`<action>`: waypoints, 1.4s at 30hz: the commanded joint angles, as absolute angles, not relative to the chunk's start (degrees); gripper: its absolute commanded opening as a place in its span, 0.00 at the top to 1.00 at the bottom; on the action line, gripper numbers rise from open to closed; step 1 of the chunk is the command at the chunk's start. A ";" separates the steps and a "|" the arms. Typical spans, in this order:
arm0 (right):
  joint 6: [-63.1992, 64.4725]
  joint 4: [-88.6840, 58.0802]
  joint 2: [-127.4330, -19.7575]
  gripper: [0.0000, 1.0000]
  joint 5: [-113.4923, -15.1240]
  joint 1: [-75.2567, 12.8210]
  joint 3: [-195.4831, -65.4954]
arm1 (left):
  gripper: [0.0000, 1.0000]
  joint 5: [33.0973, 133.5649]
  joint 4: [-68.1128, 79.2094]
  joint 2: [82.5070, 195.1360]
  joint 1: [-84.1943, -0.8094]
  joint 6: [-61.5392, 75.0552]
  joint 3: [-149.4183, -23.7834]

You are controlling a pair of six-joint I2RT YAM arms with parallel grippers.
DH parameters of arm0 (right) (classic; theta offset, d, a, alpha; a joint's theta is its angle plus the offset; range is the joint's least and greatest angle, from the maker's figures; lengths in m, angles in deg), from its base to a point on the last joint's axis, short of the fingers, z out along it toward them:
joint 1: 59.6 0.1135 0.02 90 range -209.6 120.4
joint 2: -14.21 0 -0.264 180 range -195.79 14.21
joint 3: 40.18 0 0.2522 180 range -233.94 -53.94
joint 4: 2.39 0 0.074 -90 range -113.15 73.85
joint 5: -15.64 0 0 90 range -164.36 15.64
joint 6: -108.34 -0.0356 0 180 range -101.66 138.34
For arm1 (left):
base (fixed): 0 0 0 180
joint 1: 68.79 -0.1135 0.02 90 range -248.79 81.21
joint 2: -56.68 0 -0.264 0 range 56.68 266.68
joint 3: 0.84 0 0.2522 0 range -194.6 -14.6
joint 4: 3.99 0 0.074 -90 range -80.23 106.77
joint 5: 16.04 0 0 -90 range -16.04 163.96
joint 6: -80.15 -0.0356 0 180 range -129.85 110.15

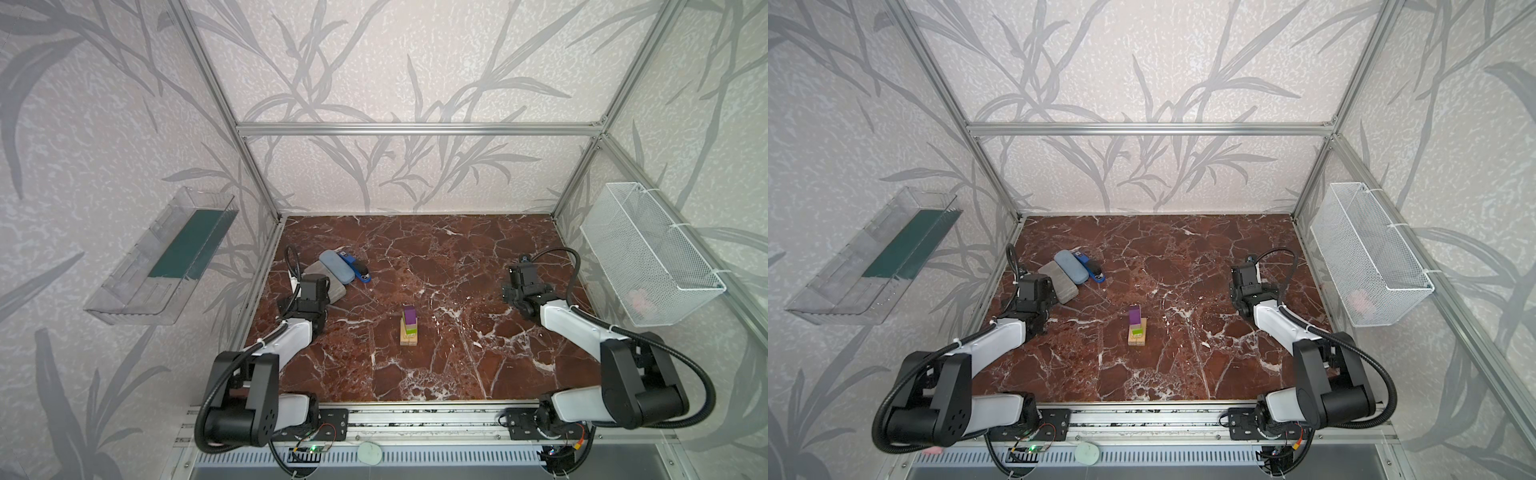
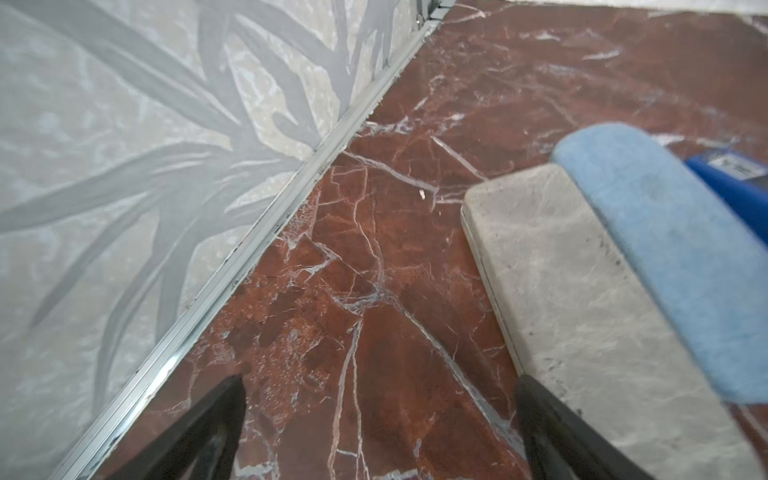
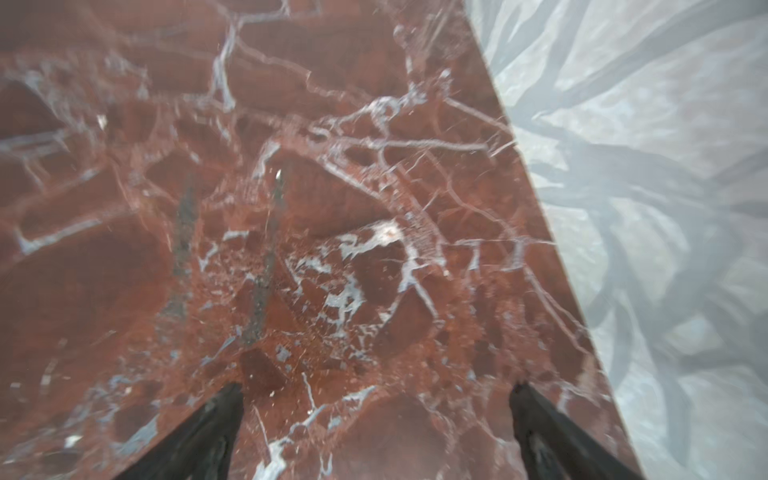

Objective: Build the wood block tower

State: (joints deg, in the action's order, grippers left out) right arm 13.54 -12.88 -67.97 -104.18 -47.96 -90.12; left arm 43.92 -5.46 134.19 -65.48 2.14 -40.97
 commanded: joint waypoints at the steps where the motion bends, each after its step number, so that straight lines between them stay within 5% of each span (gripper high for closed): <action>1: 20.72 12.54 -70.03 0.01 -98.01 -48.07 -84.43 | 0.00 51.14 -29.77 137.12 -65.71 -6.28 -38.74; 9: 25.75 45.67 -77.71 0.01 -80.28 -50.46 -73.29 | 0.01 61.26 -51.75 147.05 -67.19 -9.65 -32.74; 32: 22.84 40.41 -76.76 0.01 -77.61 -53.23 -75.21 | 0.00 62.02 -45.63 146.72 -69.14 -7.73 -35.79; 38: 22.84 40.36 -76.75 0.01 -77.61 -53.25 -75.21 | 0.01 73.46 -52.41 146.59 -68.99 -11.83 -31.94; 42: 22.79 40.36 -76.76 0.01 -77.61 -53.26 -75.22 | 0.01 54.13 -48.69 146.73 -69.05 -4.89 -34.22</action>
